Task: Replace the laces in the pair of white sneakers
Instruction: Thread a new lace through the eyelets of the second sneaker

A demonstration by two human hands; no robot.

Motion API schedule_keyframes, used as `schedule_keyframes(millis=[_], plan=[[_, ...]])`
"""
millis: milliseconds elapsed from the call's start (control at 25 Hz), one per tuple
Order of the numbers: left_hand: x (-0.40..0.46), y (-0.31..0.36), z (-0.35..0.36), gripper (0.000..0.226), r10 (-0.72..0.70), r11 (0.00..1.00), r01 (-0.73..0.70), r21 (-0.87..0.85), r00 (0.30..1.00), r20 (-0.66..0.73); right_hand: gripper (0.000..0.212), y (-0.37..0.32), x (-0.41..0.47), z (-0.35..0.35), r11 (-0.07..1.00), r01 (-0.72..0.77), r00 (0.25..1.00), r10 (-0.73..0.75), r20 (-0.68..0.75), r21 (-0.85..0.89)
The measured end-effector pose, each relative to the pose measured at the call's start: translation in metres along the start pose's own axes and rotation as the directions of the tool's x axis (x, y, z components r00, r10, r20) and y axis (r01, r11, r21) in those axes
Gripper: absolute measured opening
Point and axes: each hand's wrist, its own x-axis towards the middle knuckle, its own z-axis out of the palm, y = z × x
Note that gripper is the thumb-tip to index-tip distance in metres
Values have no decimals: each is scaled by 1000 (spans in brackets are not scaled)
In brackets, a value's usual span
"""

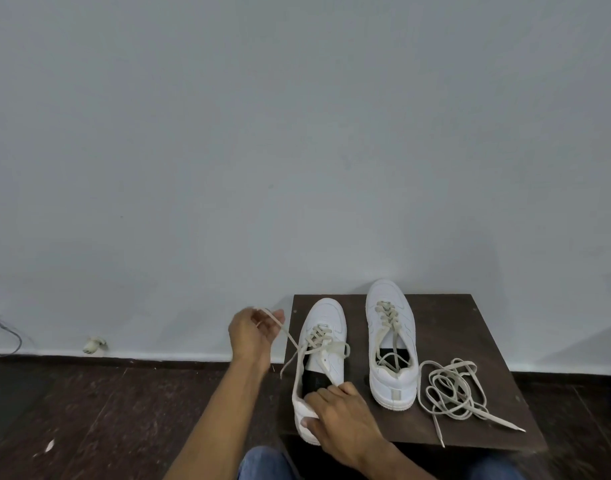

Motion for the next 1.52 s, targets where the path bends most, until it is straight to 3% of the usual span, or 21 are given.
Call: schedule_keyframes(millis=[120, 240, 320, 400, 480, 560, 640, 680, 760, 880, 960, 1040, 1160, 1200, 1240, 1400, 1520], plan=[[-9, 59, 22, 31, 6, 953, 29, -300, 993, 118, 27, -5, 4, -2, 1000, -8, 998, 9, 57, -17], [-26, 127, 43, 27, 119, 887, 0, -462, 966, 228, 27, -5, 4, -8, 998, -55, 991, 55, 120, -3], [-38, 168, 55, 25, 206, 859, -64, -507, 951, 230, 32, -5, 5, -13, 999, -38, 988, 34, 153, 21], [-42, 184, 62, 27, 235, 879, -111, -464, 948, 217, 39, -4, 6, -15, 997, -30, 985, 18, 171, 69], [-33, 168, 60, 28, 175, 943, -84, -321, 949, 264, 42, -5, 9, -19, 989, -60, 985, 36, 166, 138], [-16, 129, 47, 26, 38, 993, -4, -117, 955, 294, 39, -3, 12, -21, 942, -149, 986, 118, 119, 301], [1, 80, 26, 19, -115, 987, 88, 133, 973, 203, 30, 0, 15, -24, 878, -266, 963, 263, 63, 399], [7, 56, 12, 13, -161, 951, 119, 284, 978, 130, 28, 3, 18, -25, 876, -313, 946, 322, 37, 367], [20, 8, -17, 9, -178, 786, 141, 602, 984, 2, 31, 7, 21, -27, 885, -376, 923, 385, 24, 273], [31, -44, -42, 17, -80, 448, 22, 894, 997, 16, 36, 9, 26, -31, 873, -446, 894, 425, 143, 197], [34, -58, -41, 21, -82, 257, -145, 956, 982, 171, 36, 11, 29, -31, 874, -455, 887, 427, 177, 172], [35, -65, -36, 23, -131, 150, -282, 948, 944, 302, 36, 12, 29, -28, 875, -455, 885, 425, 189, 167], [35, -69, -30, 16, -108, -3, -358, 934, 928, 356, 35, 12, 29, -27, 874, -462, 881, 432, 192, 151], [34, -66, -32, 17, -99, -10, -365, 931, 927, 362, 34, 12, 29, -27, 876, -460, 882, 431, 192, 147], [31, -60, -31, 18, -91, 45, -357, 933, 929, 360, 34, 12, 29, -27, 877, -459, 882, 431, 192, 144], [16, -9, -24, 18, 16, 507, -301, 808, 940, 340, 34, 11, 29, -29, 880, -453, 886, 428, 176, 142], [4, 44, -9, 12, 141, 700, -312, 643, 942, 304, 35, 10, 29, -31, 884, -454, 882, 428, 196, 113]])
